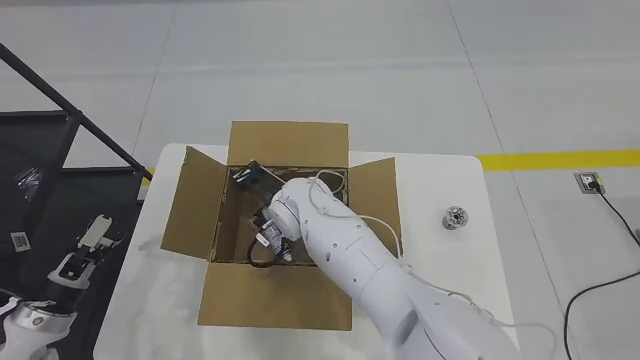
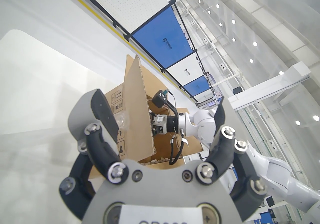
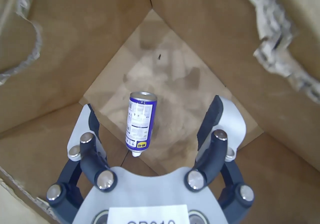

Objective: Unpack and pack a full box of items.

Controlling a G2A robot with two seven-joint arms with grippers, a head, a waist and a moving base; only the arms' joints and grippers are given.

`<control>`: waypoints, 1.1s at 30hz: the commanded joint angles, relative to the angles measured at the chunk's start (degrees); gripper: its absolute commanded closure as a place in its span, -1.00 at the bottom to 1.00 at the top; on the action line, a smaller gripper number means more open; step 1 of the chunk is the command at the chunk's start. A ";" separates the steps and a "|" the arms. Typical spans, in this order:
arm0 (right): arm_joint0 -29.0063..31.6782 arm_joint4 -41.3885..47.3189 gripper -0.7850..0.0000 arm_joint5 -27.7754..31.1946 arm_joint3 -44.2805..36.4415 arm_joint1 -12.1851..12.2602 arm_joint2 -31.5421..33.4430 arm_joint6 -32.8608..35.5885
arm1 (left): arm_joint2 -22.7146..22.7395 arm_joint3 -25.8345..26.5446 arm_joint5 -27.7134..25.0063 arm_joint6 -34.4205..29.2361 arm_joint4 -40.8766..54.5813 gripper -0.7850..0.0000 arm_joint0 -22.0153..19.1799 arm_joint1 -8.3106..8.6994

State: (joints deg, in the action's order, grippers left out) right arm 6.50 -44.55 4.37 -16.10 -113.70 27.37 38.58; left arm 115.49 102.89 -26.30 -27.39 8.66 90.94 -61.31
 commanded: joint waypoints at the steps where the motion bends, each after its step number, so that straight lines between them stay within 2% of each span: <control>1: 0.39 -0.99 -1.00 -1.21 -1.97 0.38 0.12 -1.25 | -0.24 0.32 0.08 -0.01 -0.32 -1.00 -0.09 0.00; 5: 1.77 -3.32 -1.00 -4.43 -7.65 1.83 0.80 -3.04 | -0.62 0.72 0.32 0.06 -0.95 -1.00 -0.29 0.00; 8: 3.70 -6.33 -1.00 -8.28 -14.63 3.77 1.73 -3.02 | -0.97 0.86 0.44 0.20 -1.23 -1.00 -0.43 -0.01; 11: 7.07 -11.48 -1.00 -13.62 -25.33 6.82 3.55 -1.30 | -1.23 0.95 0.55 0.25 -1.41 -1.00 -0.57 -0.01; 15: 15.26 -22.81 -1.00 -22.04 -45.53 12.52 8.84 6.48 | -1.48 1.15 0.67 0.47 -1.76 -1.00 -0.63 -0.02; 18: 25.35 -33.67 -1.00 -22.85 -63.90 17.40 16.29 13.14 | -1.54 1.16 0.93 0.77 -1.84 -1.00 -0.58 -0.05; 20: 33.15 -40.34 -1.00 -21.18 -75.96 20.09 22.21 17.22 | -1.52 1.01 1.08 0.94 -1.78 -1.00 -0.58 -0.06; 23: 43.50 -45.06 -1.00 -18.51 -90.23 22.58 30.86 20.21 | -1.58 0.83 1.26 1.09 -1.81 -1.00 -0.68 -0.06; 26: 51.16 -45.34 -1.00 -16.58 -99.33 23.92 38.62 19.47 | -2.02 1.01 1.57 1.17 -2.03 -1.00 -0.89 -0.08; 29: 56.99 -45.84 -1.00 -18.19 -105.52 24.61 45.33 17.27 | -2.56 1.40 1.83 1.07 -2.40 -1.00 -1.14 -0.08; 33: 60.69 -44.14 -1.00 -21.76 -108.15 24.99 53.63 17.71 | -3.28 1.83 2.04 0.81 -2.90 -1.00 -1.45 -0.07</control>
State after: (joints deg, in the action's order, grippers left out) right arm 66.83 -89.63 -16.46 -124.37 -88.77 78.20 55.52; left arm 112.44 104.63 -24.29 -26.50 5.90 89.57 -61.39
